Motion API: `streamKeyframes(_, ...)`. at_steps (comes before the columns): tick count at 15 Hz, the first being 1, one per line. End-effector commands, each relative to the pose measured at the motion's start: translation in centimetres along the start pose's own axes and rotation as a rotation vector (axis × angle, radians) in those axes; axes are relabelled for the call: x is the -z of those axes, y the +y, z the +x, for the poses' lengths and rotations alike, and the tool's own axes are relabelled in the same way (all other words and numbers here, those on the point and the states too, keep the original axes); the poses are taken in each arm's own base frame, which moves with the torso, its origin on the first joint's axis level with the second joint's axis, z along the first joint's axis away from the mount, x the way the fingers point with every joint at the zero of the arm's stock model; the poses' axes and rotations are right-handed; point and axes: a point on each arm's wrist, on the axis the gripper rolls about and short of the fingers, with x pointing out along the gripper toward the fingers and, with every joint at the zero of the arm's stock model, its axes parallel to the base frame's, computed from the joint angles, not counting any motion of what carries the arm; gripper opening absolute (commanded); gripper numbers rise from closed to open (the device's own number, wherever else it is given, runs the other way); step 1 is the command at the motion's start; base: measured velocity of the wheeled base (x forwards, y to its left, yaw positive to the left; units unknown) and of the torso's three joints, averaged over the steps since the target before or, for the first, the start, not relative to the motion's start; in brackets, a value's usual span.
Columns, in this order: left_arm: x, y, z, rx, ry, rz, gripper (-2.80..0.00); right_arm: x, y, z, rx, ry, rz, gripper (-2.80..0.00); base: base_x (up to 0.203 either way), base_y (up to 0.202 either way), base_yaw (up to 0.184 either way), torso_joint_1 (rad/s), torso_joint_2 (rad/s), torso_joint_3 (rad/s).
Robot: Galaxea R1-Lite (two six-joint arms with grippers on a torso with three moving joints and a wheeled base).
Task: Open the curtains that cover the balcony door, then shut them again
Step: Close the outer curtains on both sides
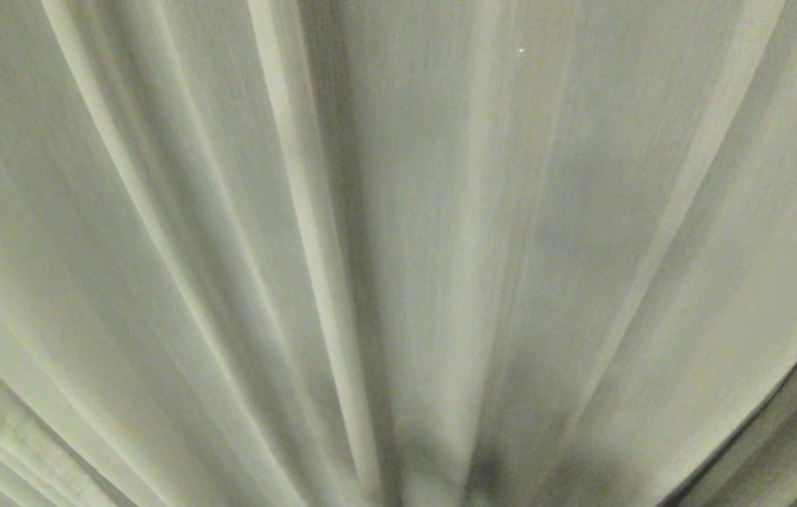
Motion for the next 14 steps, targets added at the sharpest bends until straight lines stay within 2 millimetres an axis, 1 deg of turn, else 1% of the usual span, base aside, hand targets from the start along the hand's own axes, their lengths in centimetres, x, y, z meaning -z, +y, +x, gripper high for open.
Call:
streamKeyframes(1,0.0,0.0,0.0,-0.002,-0.001,0.000,-2.80,0.0,0.2,-0.2,-0.007,-0.004,0.000,-2.80,0.000,0.000,0.000,0.000,0.00,0.000)
streamKeyframes(4,0.0,0.0,0.0,-0.002,-0.001,0.000,-2.80,-0.1,1.9,-0.6,-0.063,-0.008,0.019,-2.80,0.000,0.000,0.000,0.000,0.00,0.000)
streamKeyframes(6,0.0,0.0,0.0,-0.001,-0.001,0.000,-2.80,-0.2,3.4,-1.2,-0.113,-0.017,0.021,-2.80,0.000,0.000,0.000,0.000,0.00,0.000)
streamKeyframes(10,0.0,0.0,0.0,-0.001,-0.001,0.000,-2.80,-0.3,7.3,-2.9,-0.267,-0.027,0.033,-2.80,0.000,0.000,0.000,0.000,0.00,0.000)
streamKeyframes(12,0.0,0.0,0.0,-0.001,-0.001,0.000,-2.80,0.0,9.3,-3.7,-0.366,-0.024,0.038,-2.80,0.000,0.000,0.000,0.000,0.00,0.000)
streamKeyframes(14,0.0,0.0,0.0,-0.002,-0.001,0.000,-2.80,0.3,10.9,-4.4,-0.450,-0.024,0.008,-2.80,0.000,0.000,0.000,0.000,0.00,0.000)
